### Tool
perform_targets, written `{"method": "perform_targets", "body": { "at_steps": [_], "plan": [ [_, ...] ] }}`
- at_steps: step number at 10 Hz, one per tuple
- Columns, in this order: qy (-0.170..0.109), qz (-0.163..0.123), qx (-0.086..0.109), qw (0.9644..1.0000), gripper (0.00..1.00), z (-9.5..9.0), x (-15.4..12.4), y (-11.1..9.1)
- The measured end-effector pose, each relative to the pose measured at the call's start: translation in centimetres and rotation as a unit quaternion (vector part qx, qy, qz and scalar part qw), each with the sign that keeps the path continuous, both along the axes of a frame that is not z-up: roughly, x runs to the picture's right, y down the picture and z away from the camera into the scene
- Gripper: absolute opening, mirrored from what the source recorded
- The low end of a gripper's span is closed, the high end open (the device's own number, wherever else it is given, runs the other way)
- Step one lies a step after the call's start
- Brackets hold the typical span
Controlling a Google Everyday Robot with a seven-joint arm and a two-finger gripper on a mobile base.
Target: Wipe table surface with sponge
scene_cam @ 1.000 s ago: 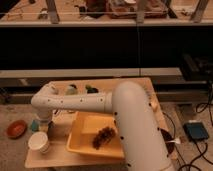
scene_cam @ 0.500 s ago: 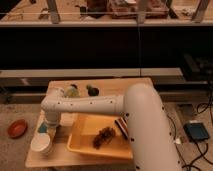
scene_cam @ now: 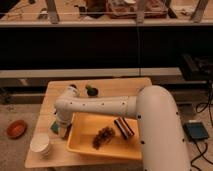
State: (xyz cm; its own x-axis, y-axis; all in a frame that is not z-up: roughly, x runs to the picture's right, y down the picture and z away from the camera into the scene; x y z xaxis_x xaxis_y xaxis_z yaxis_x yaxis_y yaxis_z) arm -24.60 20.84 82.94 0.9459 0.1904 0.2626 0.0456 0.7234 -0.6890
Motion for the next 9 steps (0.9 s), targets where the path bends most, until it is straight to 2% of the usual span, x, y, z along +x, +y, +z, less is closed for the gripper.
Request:
{"method": "perform_targets", "body": {
  "at_steps": [2,4,9],
  "plan": [
    [0.017,0.015,0.01,0.9997,0.23,1.4,0.9,-2.1],
    [0.018,0.018,0.025,0.9994,0.23,2.1,0.1,-4.5],
    [-0.024,-0.007,0.041,0.9988,0.23,1.9,-6.7,-5.7]
  ]
}}
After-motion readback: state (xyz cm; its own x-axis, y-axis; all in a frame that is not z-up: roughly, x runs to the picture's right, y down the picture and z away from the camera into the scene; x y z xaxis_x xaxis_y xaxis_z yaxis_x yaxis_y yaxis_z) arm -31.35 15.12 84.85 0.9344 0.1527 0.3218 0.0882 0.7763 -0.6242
